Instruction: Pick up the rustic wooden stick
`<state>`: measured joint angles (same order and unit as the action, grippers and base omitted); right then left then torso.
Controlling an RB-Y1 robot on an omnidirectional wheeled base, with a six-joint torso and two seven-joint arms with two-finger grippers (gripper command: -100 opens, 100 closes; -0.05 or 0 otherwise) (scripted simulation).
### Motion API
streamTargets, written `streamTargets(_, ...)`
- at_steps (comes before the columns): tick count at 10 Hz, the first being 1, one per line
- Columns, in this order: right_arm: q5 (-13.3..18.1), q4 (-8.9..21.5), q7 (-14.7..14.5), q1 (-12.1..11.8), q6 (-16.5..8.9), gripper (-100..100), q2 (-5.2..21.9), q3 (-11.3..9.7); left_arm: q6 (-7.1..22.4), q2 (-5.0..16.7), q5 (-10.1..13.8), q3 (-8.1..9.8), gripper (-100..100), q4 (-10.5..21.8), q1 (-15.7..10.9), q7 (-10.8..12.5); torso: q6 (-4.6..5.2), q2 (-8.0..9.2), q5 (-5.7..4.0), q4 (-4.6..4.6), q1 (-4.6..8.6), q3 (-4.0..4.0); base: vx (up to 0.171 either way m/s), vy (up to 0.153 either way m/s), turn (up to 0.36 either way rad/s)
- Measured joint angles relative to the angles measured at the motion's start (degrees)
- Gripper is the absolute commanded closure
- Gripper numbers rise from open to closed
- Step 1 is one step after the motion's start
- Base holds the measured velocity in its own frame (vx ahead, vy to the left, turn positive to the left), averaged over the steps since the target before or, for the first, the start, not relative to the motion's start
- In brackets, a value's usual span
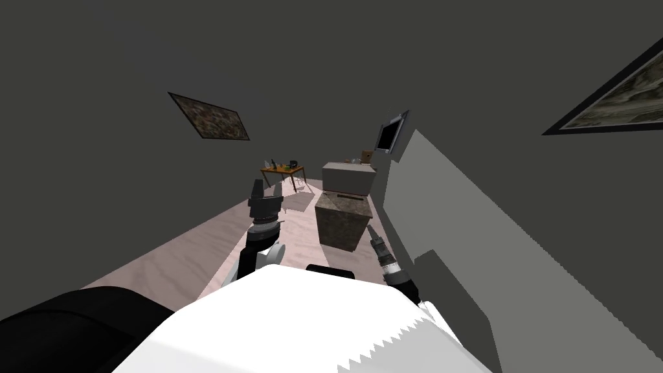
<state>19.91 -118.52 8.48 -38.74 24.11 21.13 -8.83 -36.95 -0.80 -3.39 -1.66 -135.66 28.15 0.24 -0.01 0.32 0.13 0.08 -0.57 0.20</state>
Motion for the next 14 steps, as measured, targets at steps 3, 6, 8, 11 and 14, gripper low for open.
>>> streamTargets(3,4.2,2.2,0.1,-0.8,-0.6,-100,4.6,0.8,0.0,0.0,0.0,0.0,0,0.0,0.0,0.0,-0.01,-0.05,0.0,-0.01,0.04,-0.03,-0.054,0.147,0.121)
streamTargets(6,8.3,5.0,-1.1,-1.6,-0.3,-100,7.2,1.0,0.0,0.0,0.0,0.01,0,0.0,0.0,0.0,0.02,-0.15,-0.03,-0.02,0.23,-0.08,-0.034,0.122,0.1)
streamTargets(8,10.6,6.0,-1.3,-2.2,-0.6,-100,9.8,1.7,0.0,0.0,0.0,0.01,0,0.0,0.0,0.0,0.02,-0.18,-0.04,-0.03,0.29,-0.1,-0.017,0.122,0.092)
streamTargets(11,14.1,9.4,-1.5,-2.3,-0.8,-100,14.6,3.2,0.0,0.0,0.0,0.01,0,0.0,0.0,0.0,0.0,-0.21,-0.02,-0.04,0.14,-0.12,-0.011,0.129,0.073)
streamTargets(14,17.2,11.8,-2.2,-2.8,-1.2,-100,18.6,4.0,0.0,0.0,0.0,0.01,0,0.0,0.0,0.0,0.03,-0.27,-0.03,-0.05,0.24,-0.15,0.012,0.128,0.109)
